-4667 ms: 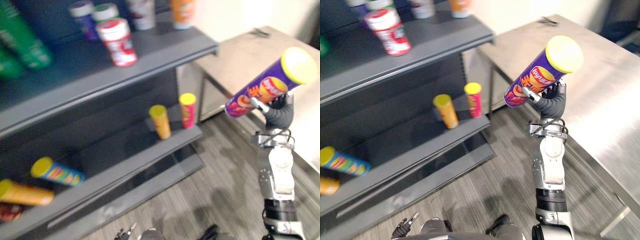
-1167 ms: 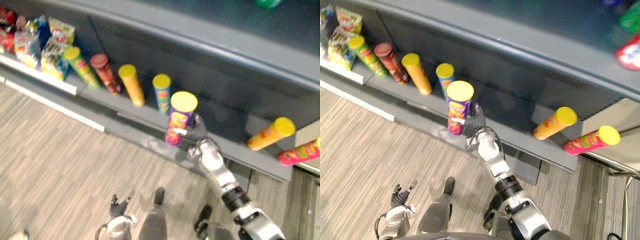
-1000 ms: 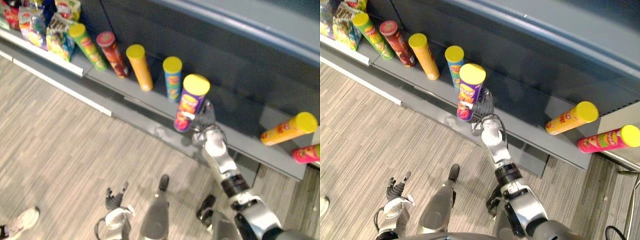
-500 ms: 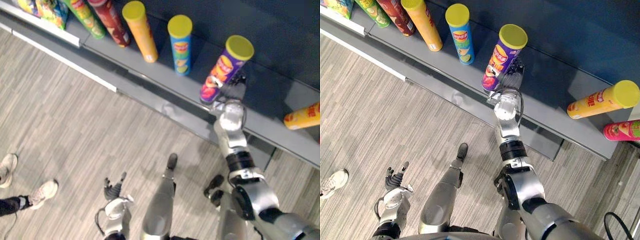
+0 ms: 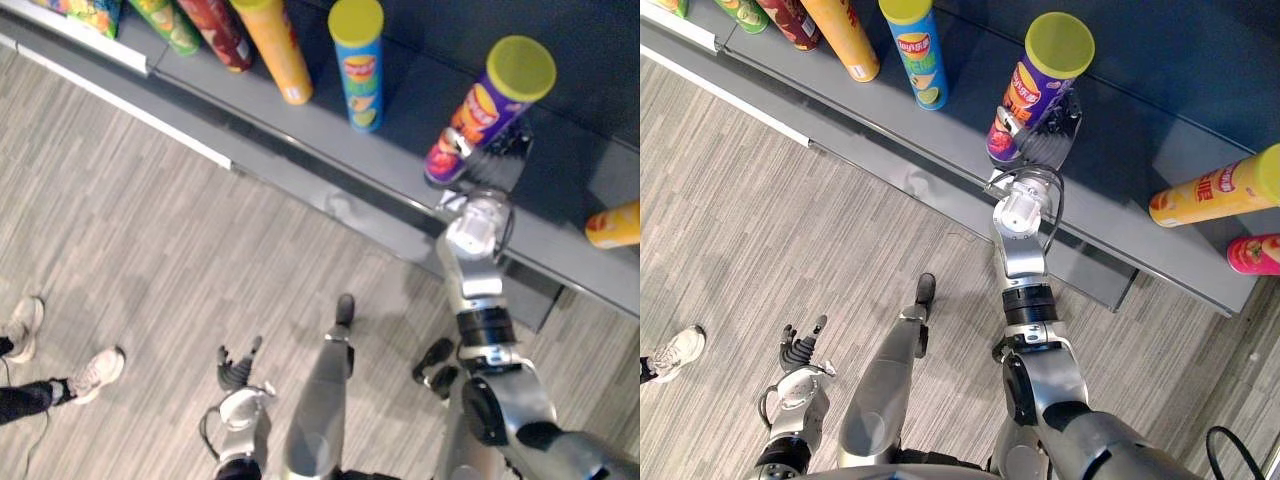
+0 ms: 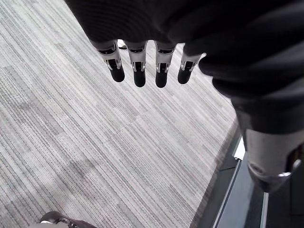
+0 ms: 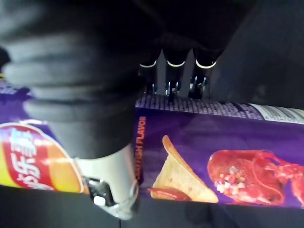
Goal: Put the gum and the chips on the shelf.
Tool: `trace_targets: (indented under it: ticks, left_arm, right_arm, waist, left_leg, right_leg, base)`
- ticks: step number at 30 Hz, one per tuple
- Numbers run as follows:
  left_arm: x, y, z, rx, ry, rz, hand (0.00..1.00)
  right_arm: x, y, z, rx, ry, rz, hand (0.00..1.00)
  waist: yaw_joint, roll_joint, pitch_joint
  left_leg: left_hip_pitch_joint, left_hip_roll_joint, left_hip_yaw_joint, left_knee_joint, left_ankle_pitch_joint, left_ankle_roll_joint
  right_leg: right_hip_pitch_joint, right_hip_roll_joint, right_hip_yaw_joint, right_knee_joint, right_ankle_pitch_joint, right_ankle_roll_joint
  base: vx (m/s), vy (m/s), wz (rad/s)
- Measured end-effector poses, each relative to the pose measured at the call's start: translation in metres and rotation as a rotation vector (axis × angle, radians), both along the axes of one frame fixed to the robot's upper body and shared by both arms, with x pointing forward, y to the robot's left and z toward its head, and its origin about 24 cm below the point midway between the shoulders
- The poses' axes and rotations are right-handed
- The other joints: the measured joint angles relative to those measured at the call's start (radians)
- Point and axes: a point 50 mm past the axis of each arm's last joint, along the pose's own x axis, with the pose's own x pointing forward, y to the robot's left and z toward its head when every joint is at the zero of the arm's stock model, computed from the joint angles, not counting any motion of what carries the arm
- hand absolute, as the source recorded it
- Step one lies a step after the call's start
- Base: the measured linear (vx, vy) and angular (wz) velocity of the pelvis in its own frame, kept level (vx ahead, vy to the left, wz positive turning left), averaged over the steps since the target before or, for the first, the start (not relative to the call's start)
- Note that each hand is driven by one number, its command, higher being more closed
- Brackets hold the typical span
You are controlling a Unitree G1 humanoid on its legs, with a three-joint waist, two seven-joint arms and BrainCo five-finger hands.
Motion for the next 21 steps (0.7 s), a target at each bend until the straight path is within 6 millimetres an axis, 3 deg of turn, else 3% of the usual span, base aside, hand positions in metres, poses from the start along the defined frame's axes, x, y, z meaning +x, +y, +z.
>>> trace_targets:
  ticks: [6,21]
  left_arm:
    - [0.006,-0.005,0.007,-0.011,-0.046,-0.003,0.0]
    - [0.009,-0.008,0.01,-0.027,-0.072,-0.014,0.0]
  right_arm:
    - [-0.007,-0.004,0.01,0.001,-0.056,-0.048,1.0]
    - [-0.005,-0.016,0.011,0.002,-0.04,-0.088,1.0]
  waist:
    - [-0.003,0.0,0.001]
    - [-0.005,0.0,0.0]
  left_leg:
    - [-0.02,0.006,0.007,0.014,-0.007,0.002]
    - [-0.104,0.011,0.022,0.068,-0.012,-0.004]
  right_leg:
    - [-0.022,-0.004,0.0,0.022,-0.014,-0.004]
    - [-0.099,-0.025,-0.001,0.073,-0.03,-0.011]
  base:
    - [0.03,-0.036,0.0]
    - [0.01,-0.016,0.01]
